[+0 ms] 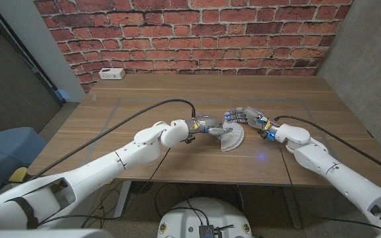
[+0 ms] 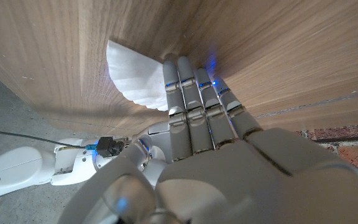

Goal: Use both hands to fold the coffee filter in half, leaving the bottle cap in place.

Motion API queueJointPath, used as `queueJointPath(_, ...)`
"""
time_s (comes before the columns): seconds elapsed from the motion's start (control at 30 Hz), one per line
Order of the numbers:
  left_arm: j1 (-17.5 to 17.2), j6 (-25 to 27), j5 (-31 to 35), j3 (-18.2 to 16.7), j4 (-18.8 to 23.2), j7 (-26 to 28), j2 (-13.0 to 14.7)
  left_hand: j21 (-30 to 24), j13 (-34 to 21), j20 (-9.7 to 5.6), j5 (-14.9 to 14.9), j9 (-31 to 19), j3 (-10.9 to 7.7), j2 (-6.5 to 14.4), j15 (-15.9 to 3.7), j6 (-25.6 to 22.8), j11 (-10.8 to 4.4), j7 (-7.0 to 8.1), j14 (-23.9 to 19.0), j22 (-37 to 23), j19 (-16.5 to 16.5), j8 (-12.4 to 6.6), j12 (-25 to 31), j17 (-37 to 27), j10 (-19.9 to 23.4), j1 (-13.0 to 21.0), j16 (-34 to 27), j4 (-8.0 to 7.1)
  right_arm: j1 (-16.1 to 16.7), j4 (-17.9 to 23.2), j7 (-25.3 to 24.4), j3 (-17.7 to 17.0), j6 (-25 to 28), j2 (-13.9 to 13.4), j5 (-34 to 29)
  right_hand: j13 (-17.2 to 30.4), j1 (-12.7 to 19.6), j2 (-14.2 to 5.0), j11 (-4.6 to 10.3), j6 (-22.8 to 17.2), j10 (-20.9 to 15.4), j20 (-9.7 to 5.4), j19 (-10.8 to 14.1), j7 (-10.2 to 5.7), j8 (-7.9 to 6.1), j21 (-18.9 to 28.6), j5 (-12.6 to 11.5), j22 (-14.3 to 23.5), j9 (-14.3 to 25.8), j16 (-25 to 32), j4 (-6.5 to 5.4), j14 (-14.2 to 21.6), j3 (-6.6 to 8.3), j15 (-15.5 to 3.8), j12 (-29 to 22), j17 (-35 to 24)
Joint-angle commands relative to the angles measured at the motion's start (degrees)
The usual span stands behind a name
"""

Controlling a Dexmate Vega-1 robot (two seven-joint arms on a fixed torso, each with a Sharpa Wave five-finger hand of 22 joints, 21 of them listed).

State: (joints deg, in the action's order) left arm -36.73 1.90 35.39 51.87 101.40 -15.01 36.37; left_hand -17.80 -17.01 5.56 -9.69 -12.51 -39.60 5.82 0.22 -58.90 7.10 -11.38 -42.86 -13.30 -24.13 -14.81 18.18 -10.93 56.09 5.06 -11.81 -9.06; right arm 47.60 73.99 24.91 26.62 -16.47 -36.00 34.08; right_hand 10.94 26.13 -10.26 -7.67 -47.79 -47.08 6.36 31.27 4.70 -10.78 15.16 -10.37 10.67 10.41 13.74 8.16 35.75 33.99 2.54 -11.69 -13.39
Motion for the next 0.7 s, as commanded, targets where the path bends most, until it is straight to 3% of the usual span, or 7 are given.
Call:
queueJointPath(0.03, -2.03, -0.88, -1.65, -2.18, 1.52, 2.89, 0.88, -0.07, -0.07, 0.33, -0.19, -0.07, -0.54, 3.69, -0.02, 0.54, -0.31, 0.20, 0.72, -0.07, 0.29, 0.57, -0.30, -0.07, -0.23, -0.04, 0.47, 0.08, 1.81, -3.36, 7.28, -5.02, -6.12, 4.09, 13.35, 0.06, 0.93, -0.71, 1.59, 0.48, 0.97, 0.02, -1.11, -1.67, 0.08, -0.69, 0.20, 0.11, 0.05, -0.22, -0.13, -1.12, 0.20, -0.40, 0.40, -0.69)
queueJointPath(0.17, -3.94, -3.36, -5.90, -4.80, 1.07, 6.65, 1.11, 0.09, -0.17, 0.88, -0.17, 0.17, -0.79, 3.43, -0.02, 2.28, -0.66, 0.54, 1.99, 0.05, 0.87, 1.46, -0.91, 0.14, -1.54, -0.06, 0.97, 0.23, 2.71, -3.38, 8.55, -6.56, -7.18, 5.20, 15.94, 0.07, 1.17, -1.25, 3.35, 1.94, 2.18, -0.14, -1.59, -3.61, 0.44, -0.89, 0.28, 0.20, 0.09, 0.05, -1.12, -1.93, 0.55, -1.03, 0.81, -1.43)
queueJointPath(0.37, -7.81, -9.14, -14.07, -9.81, -0.60, 14.50, 0.91, 0.21, 0.38, 1.47, -0.11, 0.54, -1.73, 2.88, 0.00, 6.89, -1.63, 2.16, 5.26, 0.31, 1.55, 3.34, -3.03, 0.46, -5.32, 0.49, 1.60, 1.15, 3.90, -2.09, 8.24, -7.78, -7.67, 5.36, 16.99, 0.06, 1.46, -0.84, 3.85, 4.48, 4.37, 0.20, -2.10, -3.94, 0.86, -1.12, 0.36, 0.23, 0.09, 0.16, -1.57, -3.08, 0.64, -1.34, 1.32, -2.06)
queueJointPath(0.5, -10.55, -14.62, -19.27, -13.23, -2.33, 20.48, 0.18, 0.57, 0.81, 2.02, -0.04, 1.07, -2.29, 1.28, 0.21, 17.77, -2.73, 5.73, 10.19, 0.54, 3.01, 5.16, -5.42, 0.60, -10.79, 1.30, 1.75, 3.00, 4.78, -1.31, 7.31, -8.52, -8.19, 5.53, 17.28, 0.04, 1.73, -0.06, 2.78, 6.26, 6.48, 0.51, -2.44, -3.62, 0.92, -1.28, 0.38, 0.22, 0.09, 0.16, -1.14, -3.69, 0.33, -0.85, 1.61, -2.23)
queueJointPath(0.7, -13.73, -21.86, -24.15, -17.29, -4.22, 27.26, -1.27, 1.17, 1.50, 2.54, -0.11, 1.51, -2.43, 0.23, 0.53, 28.31, -4.24, 9.70, 14.41, 0.70, 5.13, 5.27, -7.28, 0.59, -18.72, 2.18, 1.62, 5.52, 5.88, -0.30, 6.25, -9.69, -8.94, 5.95, 18.06, 0.03, 1.66, 0.59, 2.03, 7.29, 7.12, 0.71, -2.61, -3.40, 0.94, -1.37, 0.42, 0.21, 0.08, 0.04, -0.83, -4.18, -0.10, -0.54, 1.49, -2.23)
